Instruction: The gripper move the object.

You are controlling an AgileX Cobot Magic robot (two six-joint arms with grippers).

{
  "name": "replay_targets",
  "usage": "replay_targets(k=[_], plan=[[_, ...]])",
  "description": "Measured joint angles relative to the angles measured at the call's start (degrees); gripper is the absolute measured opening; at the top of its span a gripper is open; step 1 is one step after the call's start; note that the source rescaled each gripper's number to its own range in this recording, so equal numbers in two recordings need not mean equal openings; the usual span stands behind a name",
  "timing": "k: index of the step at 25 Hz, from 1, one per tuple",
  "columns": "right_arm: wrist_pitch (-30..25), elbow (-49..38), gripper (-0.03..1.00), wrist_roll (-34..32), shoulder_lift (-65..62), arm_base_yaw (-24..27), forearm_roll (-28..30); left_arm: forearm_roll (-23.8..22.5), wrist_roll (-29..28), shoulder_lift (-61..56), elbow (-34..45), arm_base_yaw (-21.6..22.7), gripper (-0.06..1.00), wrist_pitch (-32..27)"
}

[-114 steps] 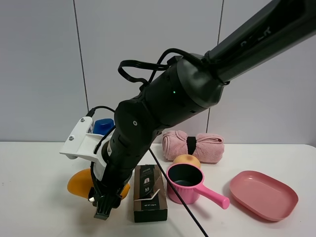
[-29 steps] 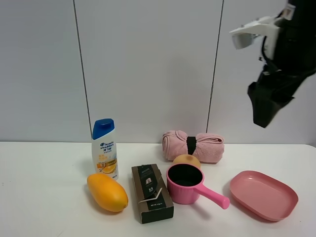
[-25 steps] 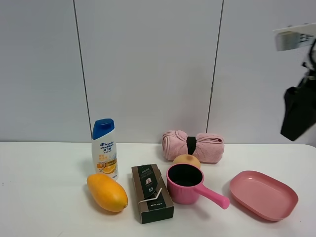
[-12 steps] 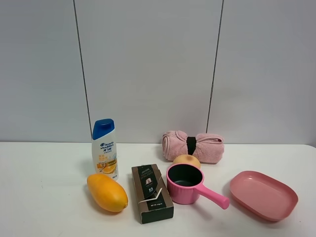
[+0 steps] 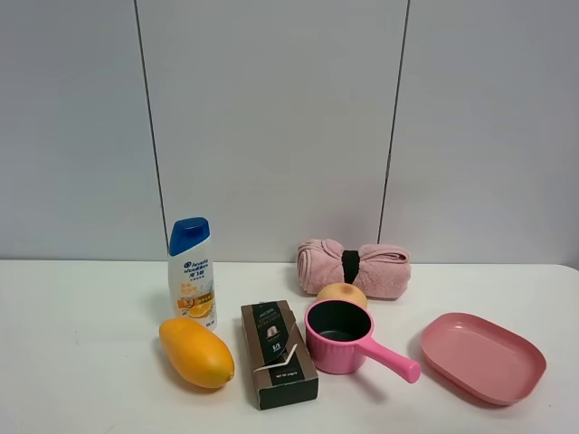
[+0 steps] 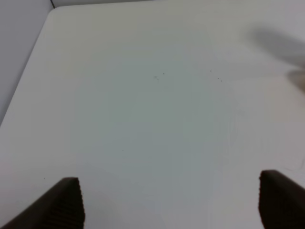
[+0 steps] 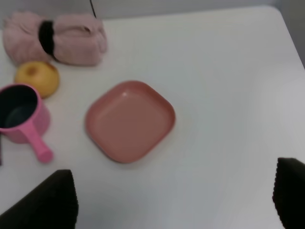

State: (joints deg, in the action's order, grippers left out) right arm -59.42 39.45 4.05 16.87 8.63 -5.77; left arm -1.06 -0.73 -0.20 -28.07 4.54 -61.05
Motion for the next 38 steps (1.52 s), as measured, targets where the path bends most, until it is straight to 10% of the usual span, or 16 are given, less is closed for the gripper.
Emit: replay_targets(k=[38], plan=[[-1.98, -11.13, 0.62, 3.66, -16.9, -3.24, -0.39, 0.0, 0.0, 0.0, 0.0, 0.0, 1.0, 0.0]])
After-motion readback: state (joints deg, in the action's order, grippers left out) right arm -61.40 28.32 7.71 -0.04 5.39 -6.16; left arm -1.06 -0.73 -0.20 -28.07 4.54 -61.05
